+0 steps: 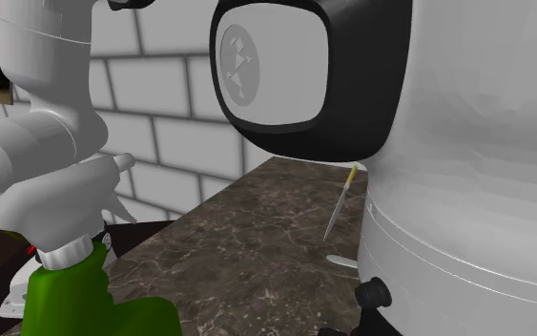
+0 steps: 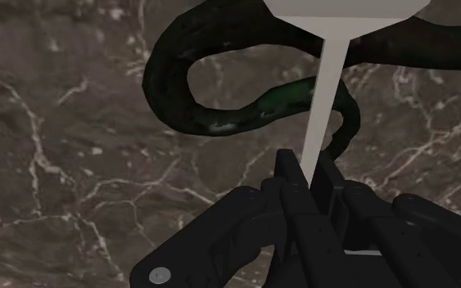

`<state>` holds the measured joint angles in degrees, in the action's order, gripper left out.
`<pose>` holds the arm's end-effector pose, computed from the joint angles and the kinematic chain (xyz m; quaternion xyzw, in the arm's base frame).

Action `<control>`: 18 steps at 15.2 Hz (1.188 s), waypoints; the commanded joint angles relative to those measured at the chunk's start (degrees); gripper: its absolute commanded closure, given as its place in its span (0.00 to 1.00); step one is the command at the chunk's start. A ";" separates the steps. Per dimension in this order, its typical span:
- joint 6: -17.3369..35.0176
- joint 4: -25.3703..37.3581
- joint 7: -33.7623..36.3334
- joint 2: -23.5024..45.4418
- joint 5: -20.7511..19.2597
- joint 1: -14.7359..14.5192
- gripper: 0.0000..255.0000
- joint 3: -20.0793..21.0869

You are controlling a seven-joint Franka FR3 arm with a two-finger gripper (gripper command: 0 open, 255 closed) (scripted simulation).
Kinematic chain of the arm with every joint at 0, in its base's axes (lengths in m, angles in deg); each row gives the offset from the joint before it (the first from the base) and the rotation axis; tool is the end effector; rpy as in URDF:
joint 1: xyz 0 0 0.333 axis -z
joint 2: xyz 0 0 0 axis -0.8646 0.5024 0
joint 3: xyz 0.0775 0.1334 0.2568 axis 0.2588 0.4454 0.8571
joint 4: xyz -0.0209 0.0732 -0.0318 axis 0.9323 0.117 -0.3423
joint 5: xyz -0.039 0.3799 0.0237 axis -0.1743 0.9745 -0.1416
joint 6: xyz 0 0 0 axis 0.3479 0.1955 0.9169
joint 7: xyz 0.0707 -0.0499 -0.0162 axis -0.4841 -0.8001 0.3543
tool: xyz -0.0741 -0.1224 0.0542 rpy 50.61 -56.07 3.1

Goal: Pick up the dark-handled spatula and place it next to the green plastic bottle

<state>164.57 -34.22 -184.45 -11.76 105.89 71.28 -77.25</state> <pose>0.4344 -0.4158 0.2980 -0.8860 -0.4624 -0.0307 0.0138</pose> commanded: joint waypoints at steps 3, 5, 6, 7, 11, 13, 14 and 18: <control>-0.06 0.12 0.02 0.35 0.07 0.03 0.00 0.09; -0.07 0.10 0.03 0.32 0.05 0.02 0.00 0.08; -0.08 0.10 0.03 0.31 0.05 0.02 0.00 0.07; 0.07 -0.10 0.02 0.26 0.05 -0.01 0.00 0.07; -5.91 3.29 1.86 -3.08 -2.83 -0.62 0.00 -1.23; -5.91 3.28 1.87 -3.09 -2.84 -0.62 0.00 -1.23; -5.91 3.28 1.87 -3.09 -2.83 -0.62 0.00 -1.22; -5.91 3.29 1.87 -3.09 -2.83 -0.62 0.00 -1.22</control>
<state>158.66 -30.93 -182.59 -14.83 103.06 70.67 -78.47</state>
